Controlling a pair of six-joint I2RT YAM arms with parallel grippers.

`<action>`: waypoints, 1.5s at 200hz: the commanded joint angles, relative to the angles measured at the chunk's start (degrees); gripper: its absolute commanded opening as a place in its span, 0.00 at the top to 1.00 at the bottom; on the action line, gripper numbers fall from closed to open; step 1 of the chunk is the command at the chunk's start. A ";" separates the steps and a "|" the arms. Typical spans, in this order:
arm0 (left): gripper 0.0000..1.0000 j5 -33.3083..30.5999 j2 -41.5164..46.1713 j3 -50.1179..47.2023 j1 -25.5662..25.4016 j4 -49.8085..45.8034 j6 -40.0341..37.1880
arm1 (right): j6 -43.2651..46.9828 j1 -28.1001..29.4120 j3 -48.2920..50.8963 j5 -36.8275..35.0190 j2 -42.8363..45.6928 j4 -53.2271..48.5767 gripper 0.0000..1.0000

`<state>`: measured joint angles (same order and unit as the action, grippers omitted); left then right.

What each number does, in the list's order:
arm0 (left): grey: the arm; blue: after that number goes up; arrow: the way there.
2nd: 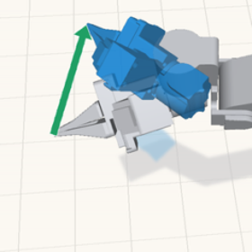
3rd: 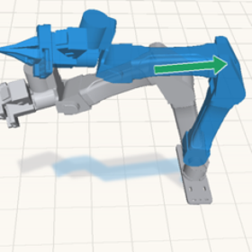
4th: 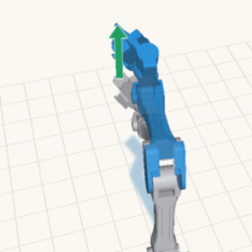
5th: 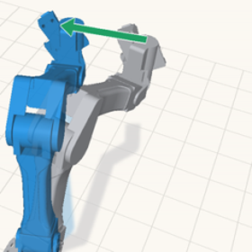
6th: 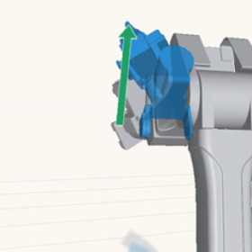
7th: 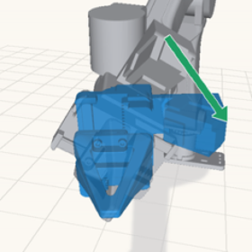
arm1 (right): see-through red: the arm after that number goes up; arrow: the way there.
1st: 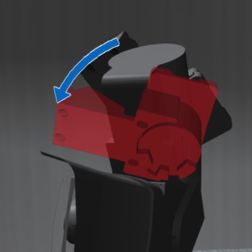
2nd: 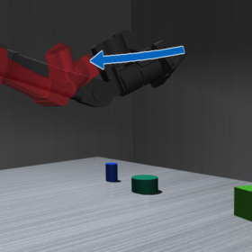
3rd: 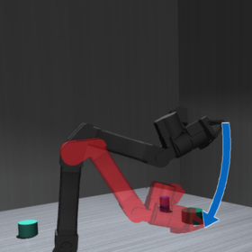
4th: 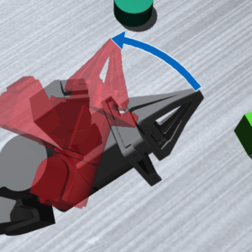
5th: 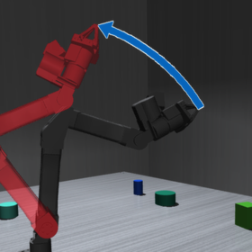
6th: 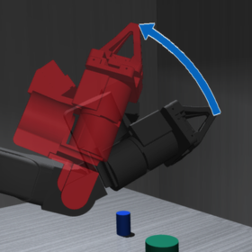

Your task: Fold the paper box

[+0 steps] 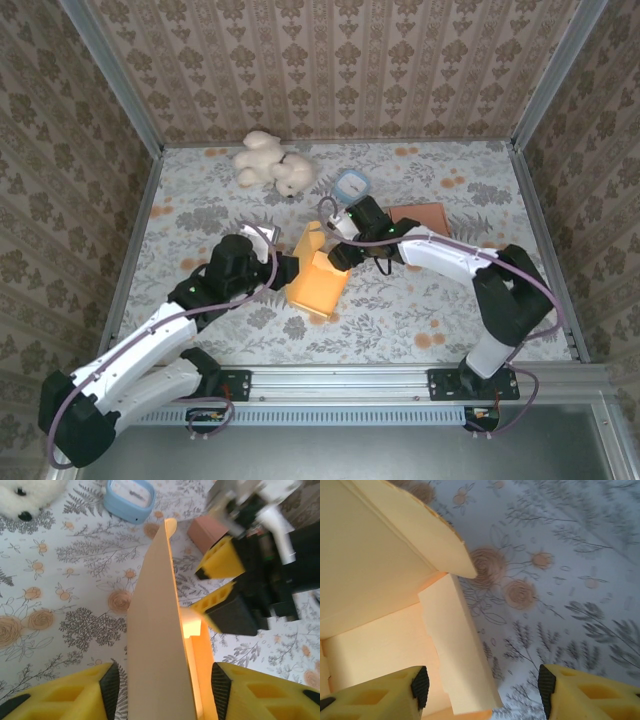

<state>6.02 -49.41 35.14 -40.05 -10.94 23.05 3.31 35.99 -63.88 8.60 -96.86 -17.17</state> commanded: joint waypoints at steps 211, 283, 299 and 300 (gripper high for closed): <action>0.79 -5.17 3.53 -8.44 0.32 9.96 5.95 | 5.43 -1.54 0.12 1.32 -10.73 1.41 0.77; 0.83 -10.06 4.66 -9.18 0.19 8.48 9.86 | 6.99 10.33 8.24 -36.29 -6.89 17.32 0.79; 0.83 -9.66 4.93 -9.27 0.24 8.81 10.10 | 7.31 11.09 9.05 -37.97 -6.91 18.81 0.76; 0.83 -9.64 4.93 -9.28 0.24 8.78 10.14 | 7.40 11.15 9.13 -37.83 -6.84 18.91 0.76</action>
<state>-1.63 -45.10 27.24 -40.07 -0.75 31.24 9.28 46.30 -56.38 -16.40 -104.27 -2.72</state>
